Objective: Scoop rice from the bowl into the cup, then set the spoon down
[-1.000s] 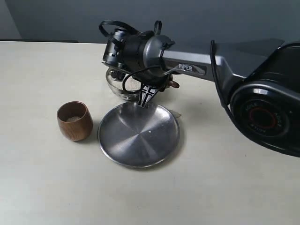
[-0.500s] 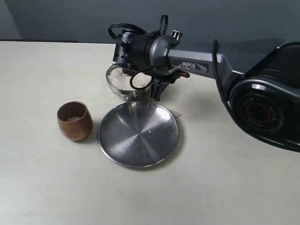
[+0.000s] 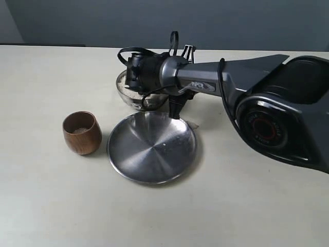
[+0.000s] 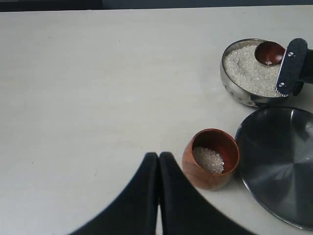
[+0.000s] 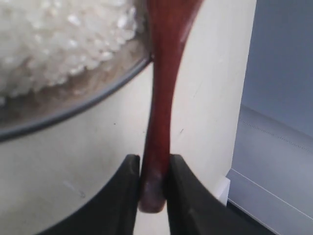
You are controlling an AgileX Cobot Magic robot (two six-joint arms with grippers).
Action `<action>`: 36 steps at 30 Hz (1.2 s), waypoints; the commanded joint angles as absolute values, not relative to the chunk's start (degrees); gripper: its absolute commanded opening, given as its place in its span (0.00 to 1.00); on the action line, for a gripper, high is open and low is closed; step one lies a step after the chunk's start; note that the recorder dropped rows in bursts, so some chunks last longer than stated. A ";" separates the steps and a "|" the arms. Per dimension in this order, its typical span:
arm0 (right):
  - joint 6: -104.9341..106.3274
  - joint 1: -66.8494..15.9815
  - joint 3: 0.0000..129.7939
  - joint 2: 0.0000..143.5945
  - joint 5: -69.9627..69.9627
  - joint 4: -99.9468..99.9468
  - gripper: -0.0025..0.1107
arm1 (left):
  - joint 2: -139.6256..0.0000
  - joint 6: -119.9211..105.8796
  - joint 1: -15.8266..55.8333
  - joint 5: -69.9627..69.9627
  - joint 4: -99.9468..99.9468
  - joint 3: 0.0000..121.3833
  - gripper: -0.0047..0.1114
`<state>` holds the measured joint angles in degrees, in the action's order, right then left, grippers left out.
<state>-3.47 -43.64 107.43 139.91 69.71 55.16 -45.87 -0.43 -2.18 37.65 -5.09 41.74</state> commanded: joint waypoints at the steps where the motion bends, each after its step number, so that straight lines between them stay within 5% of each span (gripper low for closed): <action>1: -1.61 -43.56 107.56 139.63 69.96 52.54 0.02 | -45.99 -0.44 -2.31 37.35 -5.25 41.69 0.04; 21: 0.00 -44.50 107.67 132.11 69.96 40.61 0.02 | -45.99 -0.44 -2.31 37.49 -5.15 41.69 0.04; 31: -3.33 -33.98 106.26 119.51 69.96 5.72 0.02 | -45.99 -0.44 -2.31 37.49 -5.15 41.69 0.04; 36: -4.60 -27.51 93.86 112.01 69.96 1.78 0.02 | -45.99 -0.44 -2.31 37.49 -5.15 41.69 0.04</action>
